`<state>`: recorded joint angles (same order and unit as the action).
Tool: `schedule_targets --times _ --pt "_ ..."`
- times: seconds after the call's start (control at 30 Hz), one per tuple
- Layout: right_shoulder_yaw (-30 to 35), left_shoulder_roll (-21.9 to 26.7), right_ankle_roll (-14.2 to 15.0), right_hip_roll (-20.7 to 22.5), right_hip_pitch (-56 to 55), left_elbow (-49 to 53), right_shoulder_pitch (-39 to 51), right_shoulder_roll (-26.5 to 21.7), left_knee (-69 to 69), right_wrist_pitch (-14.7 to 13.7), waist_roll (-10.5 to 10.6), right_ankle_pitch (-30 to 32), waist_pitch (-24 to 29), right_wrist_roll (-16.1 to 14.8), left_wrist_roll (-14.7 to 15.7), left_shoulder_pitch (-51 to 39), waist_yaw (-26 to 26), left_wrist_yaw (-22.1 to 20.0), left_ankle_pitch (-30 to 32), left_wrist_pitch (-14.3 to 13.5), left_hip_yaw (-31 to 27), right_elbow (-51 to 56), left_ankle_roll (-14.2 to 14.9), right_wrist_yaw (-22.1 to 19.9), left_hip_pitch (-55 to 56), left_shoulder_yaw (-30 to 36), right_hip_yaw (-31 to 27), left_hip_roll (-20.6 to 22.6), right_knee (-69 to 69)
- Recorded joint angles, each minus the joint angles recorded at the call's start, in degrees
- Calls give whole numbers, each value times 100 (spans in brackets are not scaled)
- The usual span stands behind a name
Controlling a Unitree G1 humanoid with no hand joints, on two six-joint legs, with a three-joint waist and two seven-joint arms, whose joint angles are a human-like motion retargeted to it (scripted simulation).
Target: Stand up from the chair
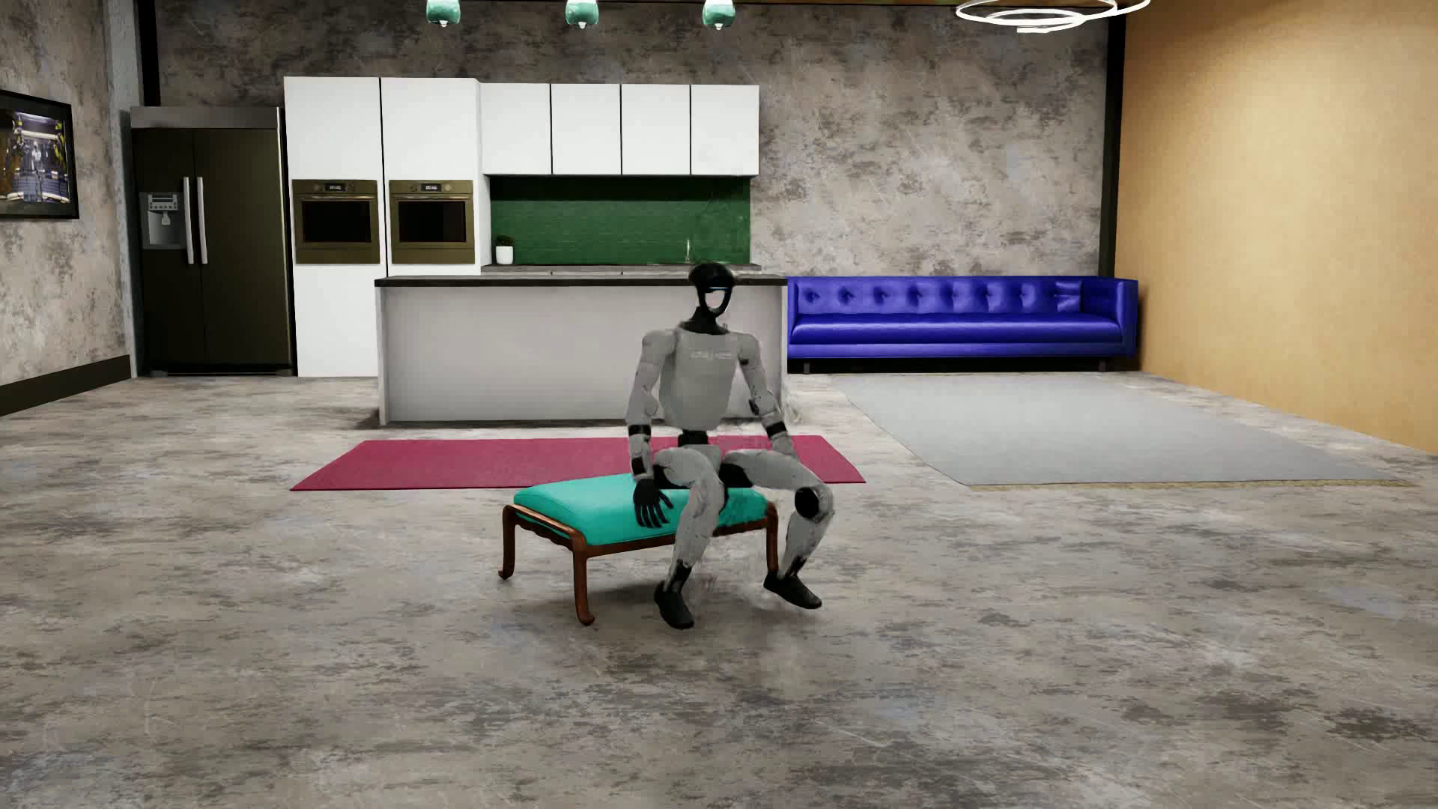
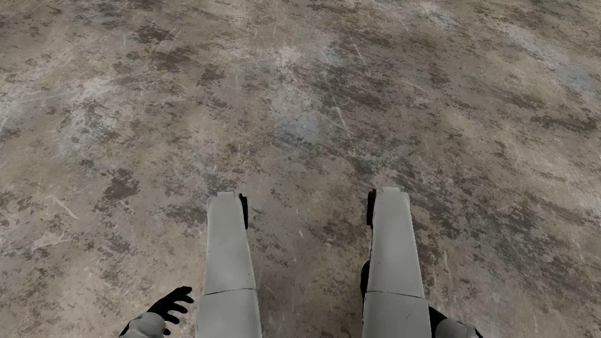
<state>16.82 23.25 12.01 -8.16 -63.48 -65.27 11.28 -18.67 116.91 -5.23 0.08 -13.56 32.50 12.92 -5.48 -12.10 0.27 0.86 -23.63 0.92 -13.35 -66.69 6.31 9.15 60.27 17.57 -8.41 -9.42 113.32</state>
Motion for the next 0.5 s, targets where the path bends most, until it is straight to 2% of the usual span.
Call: schedule_targets --times 0.03,0.07,0.1,0.13,0.17,0.23,0.27,0.3,0.4,0.43,0.5 --pt "61 -9 2 -18 13 -286 -148 96 -3 -92 -6 -3 -3 387 -343 170 2 511 -4 -78 6 -134 -8 357 -13 -11 3 6 5" --pt "26 -22 4 -22 21 -326 -351 177 -4 -126 -6 -2 -9 466 -655 452 -1 836 -8 -207 8 -184 -12 482 -21 -71 4 -4 5" --pt "-80 -38 13 -32 30 -268 -563 232 -8 -92 -12 2 2 306 -793 756 -4 909 -12 -280 14 -181 -18 334 -29 -176 7 -15 0" --pt "-211 -77 4 -39 38 -166 -754 245 -7 87 -17 15 27 -109 -730 1046 -4 897 -16 -236 30 -132 -24 96 -44 -261 16 -32 -3" --pt "-355 -130 8 -58 53 -97 -895 222 -10 53 -20 26 66 -315 -608 1275 -10 839 -16 -273 38 -12 -20 -41 -63 -378 21 -36 -8" --pt "-418 -230 65 -94 57 117 -990 95 -9 -113 -3 55 127 -253 -489 1586 -12 775 -20 -335 28 350 -17 -23 -63 -551 20 -50 -21" --pt "-430 -248 94 -107 61 237 -1003 24 -9 -171 8 69 148 -317 -406 1652 -1 806 -15 -368 21 502 -17 6 -56 -616 16 -61 -27" --pt "-491 -221 105 -122 44 476 -1047 -43 -8 -147 8 77 164 -513 -256 1696 8 743 -5 -330 13 744 -9 -124 -35 -673 15 -60 -23" --pt "-836 235 140 -148 -51 2355 -1280 -377 2 -241 -2 81 231 -1367 205 1844 26 -201 32 -406 -19 2434 14 -1101 82 -760 -19 -26 0" --pt "-899 400 145 -159 -97 3128 -1297 -540 4 -310 4 88 268 -1540 349 1794 24 -676 39 -436 -24 3231 20 -1450 120 -710 -29 -13 11" --pt "-905 782 182 -173 -196 4536 -1108 -936 12 -662 45 95 361 -1647 166 1430 23 -1596 43 -742 -32 4697 52 -2161 206 -468 -72 2 27"
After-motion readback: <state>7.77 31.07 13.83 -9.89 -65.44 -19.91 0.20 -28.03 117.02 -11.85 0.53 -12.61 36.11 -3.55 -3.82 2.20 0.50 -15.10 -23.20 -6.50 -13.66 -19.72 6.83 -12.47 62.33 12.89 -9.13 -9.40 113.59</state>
